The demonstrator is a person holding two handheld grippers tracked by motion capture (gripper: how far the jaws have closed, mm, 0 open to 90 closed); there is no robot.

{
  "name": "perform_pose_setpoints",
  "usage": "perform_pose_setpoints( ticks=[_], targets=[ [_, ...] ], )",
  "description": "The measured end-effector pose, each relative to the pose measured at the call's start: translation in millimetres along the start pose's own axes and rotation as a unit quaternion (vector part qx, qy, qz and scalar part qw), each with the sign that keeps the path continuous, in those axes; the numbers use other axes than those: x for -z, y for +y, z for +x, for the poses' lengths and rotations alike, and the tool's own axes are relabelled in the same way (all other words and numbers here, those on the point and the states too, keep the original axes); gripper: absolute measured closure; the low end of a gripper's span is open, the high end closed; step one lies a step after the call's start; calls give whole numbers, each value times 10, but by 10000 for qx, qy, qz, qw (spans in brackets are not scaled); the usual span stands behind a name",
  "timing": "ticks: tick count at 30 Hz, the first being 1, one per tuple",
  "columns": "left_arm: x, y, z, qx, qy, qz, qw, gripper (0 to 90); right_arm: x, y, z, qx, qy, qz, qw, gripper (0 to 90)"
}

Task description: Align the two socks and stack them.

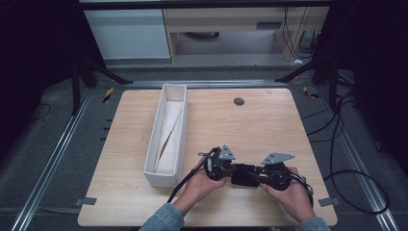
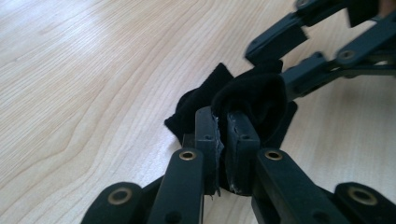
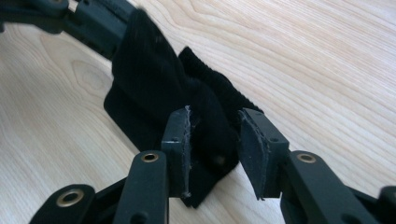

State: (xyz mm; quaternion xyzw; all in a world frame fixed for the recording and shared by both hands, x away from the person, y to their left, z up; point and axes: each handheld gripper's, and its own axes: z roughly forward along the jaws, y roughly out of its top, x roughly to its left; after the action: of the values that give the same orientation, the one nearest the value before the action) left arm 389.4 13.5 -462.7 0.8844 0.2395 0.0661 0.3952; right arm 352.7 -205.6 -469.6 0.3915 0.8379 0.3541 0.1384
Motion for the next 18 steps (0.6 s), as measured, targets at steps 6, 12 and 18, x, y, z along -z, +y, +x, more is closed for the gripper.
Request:
perform_pose_setpoints(
  ticks=[6, 12, 18],
  targets=[
    [-86, -20, 46, 103, 158, 81, 9998, 845, 6, -59, -38, -71, 12, -61, 10000, 698],
    [-181, -61, 101, 286, 222, 155, 9992, 857, -42, -68, -79, -225, -17, -51, 9997, 780],
    [-225, -97, 112, 380, 254, 188, 9988, 871, -90, -74, -104, -347, -27, -3, 9994, 825]
  ],
)
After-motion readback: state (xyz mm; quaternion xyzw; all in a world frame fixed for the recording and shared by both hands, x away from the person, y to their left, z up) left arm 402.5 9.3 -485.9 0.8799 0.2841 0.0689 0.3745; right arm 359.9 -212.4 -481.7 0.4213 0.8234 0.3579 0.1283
